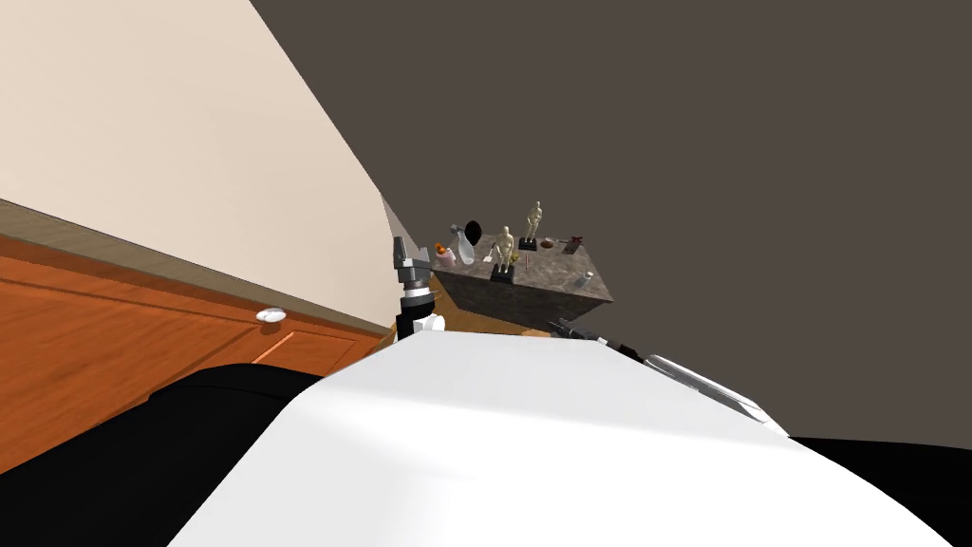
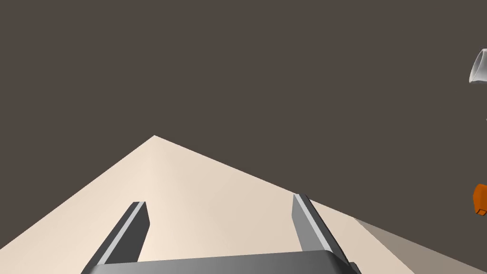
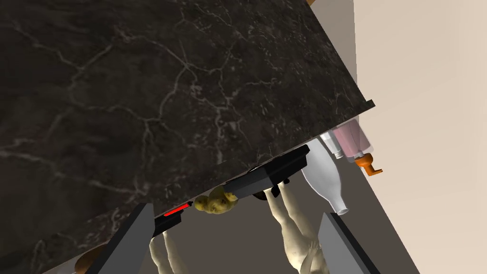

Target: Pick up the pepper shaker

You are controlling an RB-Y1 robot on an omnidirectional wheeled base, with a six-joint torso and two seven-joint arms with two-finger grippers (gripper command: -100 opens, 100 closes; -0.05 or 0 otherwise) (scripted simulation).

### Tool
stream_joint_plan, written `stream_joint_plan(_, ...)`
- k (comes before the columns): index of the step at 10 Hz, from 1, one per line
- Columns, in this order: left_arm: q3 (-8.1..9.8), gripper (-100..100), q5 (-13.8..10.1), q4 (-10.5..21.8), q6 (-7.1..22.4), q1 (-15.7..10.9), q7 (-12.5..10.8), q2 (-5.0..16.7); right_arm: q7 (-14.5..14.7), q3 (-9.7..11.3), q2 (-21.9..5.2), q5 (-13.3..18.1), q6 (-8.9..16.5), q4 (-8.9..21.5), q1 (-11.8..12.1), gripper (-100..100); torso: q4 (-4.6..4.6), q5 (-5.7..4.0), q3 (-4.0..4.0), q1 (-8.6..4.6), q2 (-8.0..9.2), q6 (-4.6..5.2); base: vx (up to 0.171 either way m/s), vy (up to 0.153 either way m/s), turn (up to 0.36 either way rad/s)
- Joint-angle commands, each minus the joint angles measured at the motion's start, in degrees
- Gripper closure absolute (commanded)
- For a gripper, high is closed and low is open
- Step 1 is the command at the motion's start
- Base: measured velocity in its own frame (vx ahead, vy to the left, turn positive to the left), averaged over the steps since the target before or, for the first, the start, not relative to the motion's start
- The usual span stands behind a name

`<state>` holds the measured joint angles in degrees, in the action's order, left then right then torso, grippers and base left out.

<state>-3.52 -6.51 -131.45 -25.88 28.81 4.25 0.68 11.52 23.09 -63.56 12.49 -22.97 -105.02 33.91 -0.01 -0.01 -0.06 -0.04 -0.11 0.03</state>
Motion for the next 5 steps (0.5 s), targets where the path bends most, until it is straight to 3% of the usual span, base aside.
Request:
stream_joint_plan(1,0.00,0,0.0,0.0,0.0,0.0,0.0,0.0,-0.2,0.5,-2.8,0.3,-0.2,1.1,-0.2,-100,0.00,0.00,0.00,0.00,0.00,0.00,0.008,-0.003,0.091)
stream_joint_plan(2,0.00,0,0.0,0.0,0.0,0.0,0.0,0.0,-0.8,1.1,-4.6,0.6,-0.6,3.1,-0.1,-100,0.00,-0.01,0.00,0.00,-0.01,0.03,0.012,0.003,0.182)
stream_joint_plan(5,0.00,0,0.0,0.0,0.0,0.0,0.0,0.0,-1.5,1.5,-9.4,0.9,-1.1,4.9,0.0,-100,0.00,0.00,-0.01,0.02,-0.02,0.01,0.012,0.001,0.111)
